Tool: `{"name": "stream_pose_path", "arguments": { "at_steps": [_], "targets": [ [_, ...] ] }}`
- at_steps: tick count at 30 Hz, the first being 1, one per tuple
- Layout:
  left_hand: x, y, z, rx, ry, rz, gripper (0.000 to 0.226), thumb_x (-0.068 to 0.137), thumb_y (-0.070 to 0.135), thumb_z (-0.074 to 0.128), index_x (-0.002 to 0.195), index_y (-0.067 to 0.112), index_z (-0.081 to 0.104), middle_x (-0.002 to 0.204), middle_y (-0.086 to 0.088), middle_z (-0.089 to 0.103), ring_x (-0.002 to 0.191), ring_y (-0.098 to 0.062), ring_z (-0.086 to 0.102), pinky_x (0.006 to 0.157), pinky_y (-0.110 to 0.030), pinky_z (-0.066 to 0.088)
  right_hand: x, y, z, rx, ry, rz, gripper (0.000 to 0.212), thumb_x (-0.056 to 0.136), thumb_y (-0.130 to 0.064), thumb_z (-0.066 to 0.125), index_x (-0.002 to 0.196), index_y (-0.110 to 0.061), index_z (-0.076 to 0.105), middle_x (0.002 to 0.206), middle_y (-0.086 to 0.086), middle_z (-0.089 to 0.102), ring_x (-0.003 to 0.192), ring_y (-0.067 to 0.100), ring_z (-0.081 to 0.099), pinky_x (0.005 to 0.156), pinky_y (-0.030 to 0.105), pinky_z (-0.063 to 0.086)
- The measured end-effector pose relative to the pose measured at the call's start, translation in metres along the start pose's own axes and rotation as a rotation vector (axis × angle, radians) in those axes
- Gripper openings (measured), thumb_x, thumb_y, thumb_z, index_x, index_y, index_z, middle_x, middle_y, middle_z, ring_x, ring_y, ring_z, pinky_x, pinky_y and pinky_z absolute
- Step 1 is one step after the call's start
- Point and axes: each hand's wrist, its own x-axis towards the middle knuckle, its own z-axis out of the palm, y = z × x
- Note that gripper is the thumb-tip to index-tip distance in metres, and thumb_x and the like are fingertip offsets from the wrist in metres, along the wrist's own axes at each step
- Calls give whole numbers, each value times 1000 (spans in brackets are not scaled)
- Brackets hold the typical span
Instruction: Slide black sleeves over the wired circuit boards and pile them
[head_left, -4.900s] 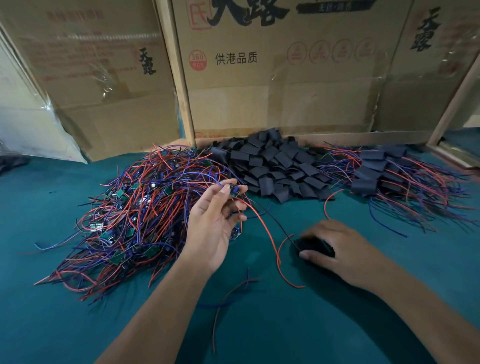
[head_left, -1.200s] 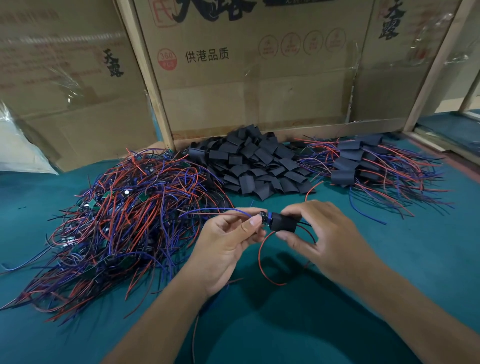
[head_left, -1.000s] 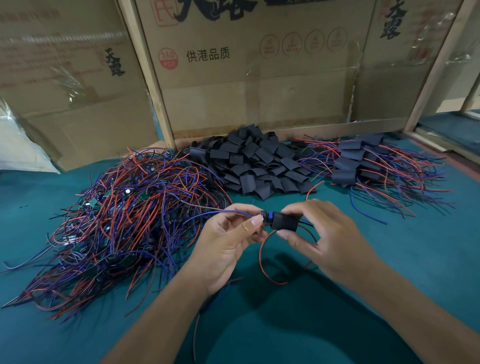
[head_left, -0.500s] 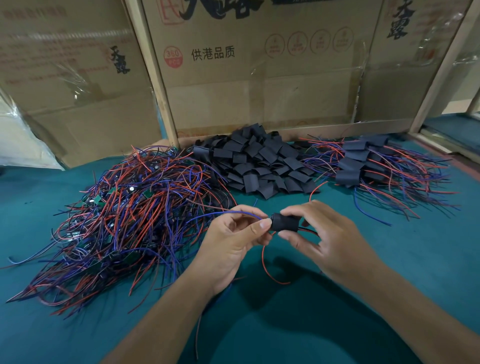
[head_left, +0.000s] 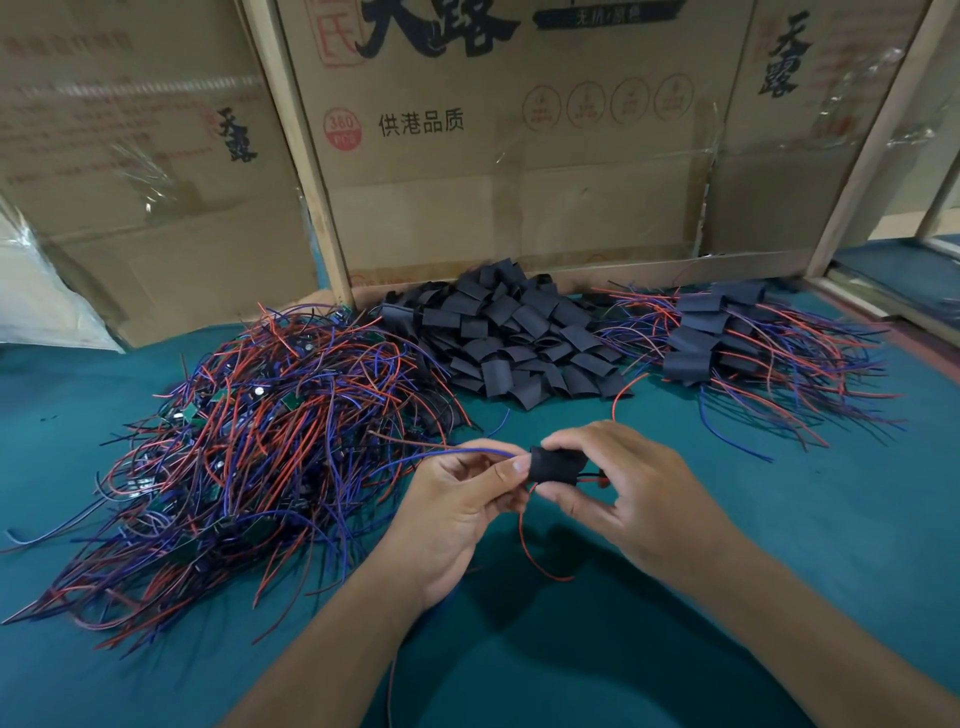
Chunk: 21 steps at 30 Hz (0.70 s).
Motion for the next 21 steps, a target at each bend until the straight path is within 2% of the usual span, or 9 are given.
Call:
{"name": "stream_pose_path", "arguments": {
  "at_steps": [3, 5, 7, 9, 13, 17, 21],
  "targets": [
    [0, 0, 0, 13, -3, -14, 5, 76, 8, 73, 80, 5, 75, 74, -11, 67, 62, -17, 59, 62, -23, 51, 0, -1, -2, -157, -11, -73, 37, 88, -44, 58, 109, -15, 68, 96, -6, 68, 86, 16, 64, 67, 34, 53],
    [0, 1, -1, 34, -5, -23, 7, 74, 12, 76, 80, 7, 77, 75, -11, 68, 61, -17, 61, 62, -23, 51, 1, -3, -2, -307, 33, -151, 28, 84, -33, 63, 101, -11, 71, 86, -2, 70, 75, 22, 67, 58, 33, 54],
    [0, 1, -2, 41, -8, -30, 9, 74, 15, 77, 80, 8, 77, 75, -10, 69, 63, -17, 62, 63, -24, 52, 2, -7, 0, -414, 84, -179, 16, 78, -21, 69, 90, -11, 71, 72, -1, 66, 61, 25, 63, 51, 32, 51],
    [-1, 1, -1, 28, -13, -38, 9, 76, 15, 76, 80, 8, 77, 75, -9, 68, 65, -17, 62, 65, -24, 53, 3, -10, 2, -473, 112, -183, 9, 79, -18, 65, 83, -10, 68, 64, 0, 60, 55, 25, 59, 49, 33, 48],
    [0, 3, 0, -39, 11, -71, 12, 79, 15, 72, 84, 6, 77, 76, -11, 67, 68, -17, 62, 66, -25, 54, 5, -11, 4, -537, 126, -179, 9, 78, -18, 73, 79, -10, 68, 58, -1, 59, 51, 23, 59, 45, 31, 47],
    [1, 7, 4, -69, 58, -111, 24, 77, 17, 69, 92, 0, 72, 75, -11, 63, 62, -18, 58, 59, -24, 51, 21, 2, -14, -636, 144, -196, 13, 88, -21, 68, 84, -9, 70, 57, -2, 60, 47, 21, 59, 44, 28, 42],
    [-1, 11, 4, 21, 73, -104, 14, 86, 13, 63, 90, 2, 70, 74, -11, 62, 61, -18, 56, 57, -24, 48, 62, 48, -59, -780, 159, -147, 23, 78, -19, 81, 87, -4, 65, 60, 6, 62, 48, 27, 61, 41, 29, 41]
  ]
}}
